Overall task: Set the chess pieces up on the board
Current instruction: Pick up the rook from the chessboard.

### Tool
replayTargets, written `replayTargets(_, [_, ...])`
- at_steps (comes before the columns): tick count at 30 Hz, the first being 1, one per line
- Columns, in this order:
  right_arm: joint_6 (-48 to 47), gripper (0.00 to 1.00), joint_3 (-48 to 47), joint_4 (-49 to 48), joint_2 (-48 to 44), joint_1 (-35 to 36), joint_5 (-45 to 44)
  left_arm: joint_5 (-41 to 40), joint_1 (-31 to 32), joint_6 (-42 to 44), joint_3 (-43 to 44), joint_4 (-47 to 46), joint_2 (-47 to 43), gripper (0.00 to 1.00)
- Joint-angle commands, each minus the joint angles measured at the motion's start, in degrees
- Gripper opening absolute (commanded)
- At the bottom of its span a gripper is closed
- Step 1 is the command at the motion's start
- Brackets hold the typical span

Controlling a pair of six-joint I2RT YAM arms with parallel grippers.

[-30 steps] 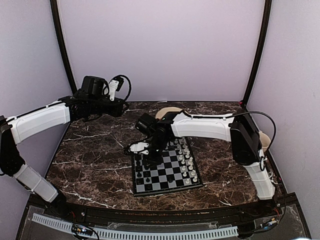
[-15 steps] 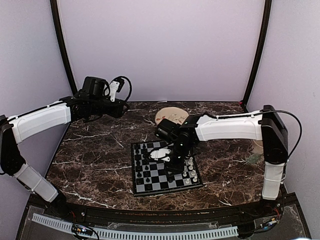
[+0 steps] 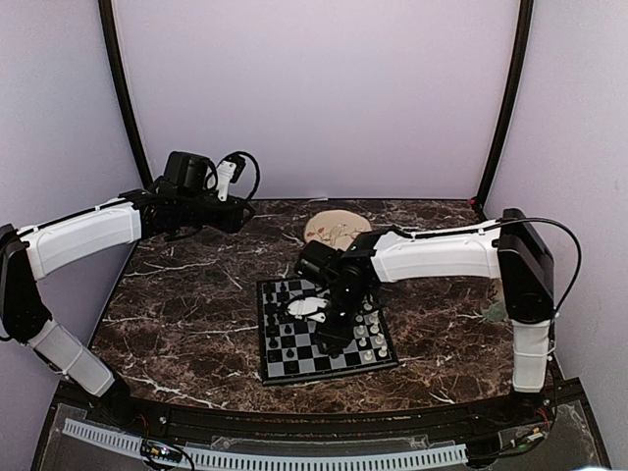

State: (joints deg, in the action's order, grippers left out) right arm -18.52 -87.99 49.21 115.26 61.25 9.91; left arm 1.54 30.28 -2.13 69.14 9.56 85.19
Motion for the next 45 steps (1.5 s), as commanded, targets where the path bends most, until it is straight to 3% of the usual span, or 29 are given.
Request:
replayTargets(1, [1.60,0.44,-2.02,-1.02,1.58,1.10,-3.39,0.62,0.13,0.51,0.17,0.40,-0.81,0.43])
replayTargets(12, [1.22,0.50,1.99,-1.33,0.32,1.26,-7.33,0.80,0.12,0.46,0.18,0.42,-0.33,0.43])
replayTargets(27, [0.35,0.51,7.30,1.10,-2.79,1.25,-8.15,1.18,0.08,0.37,0.25,0.48,0.50,0.43])
replayTargets(34, [0.33,0.44,8.09,0.64,-3.26,0.73,-8.49,1.47,0.09,0.24,0.37,0.48,0.80,0.43])
replayTargets(45, [0.73,0.25,7.69,-0.17,-2.17,-1.09,-8.20,1.57,0.13,0.15,0.54,0.82,1.03,0.43])
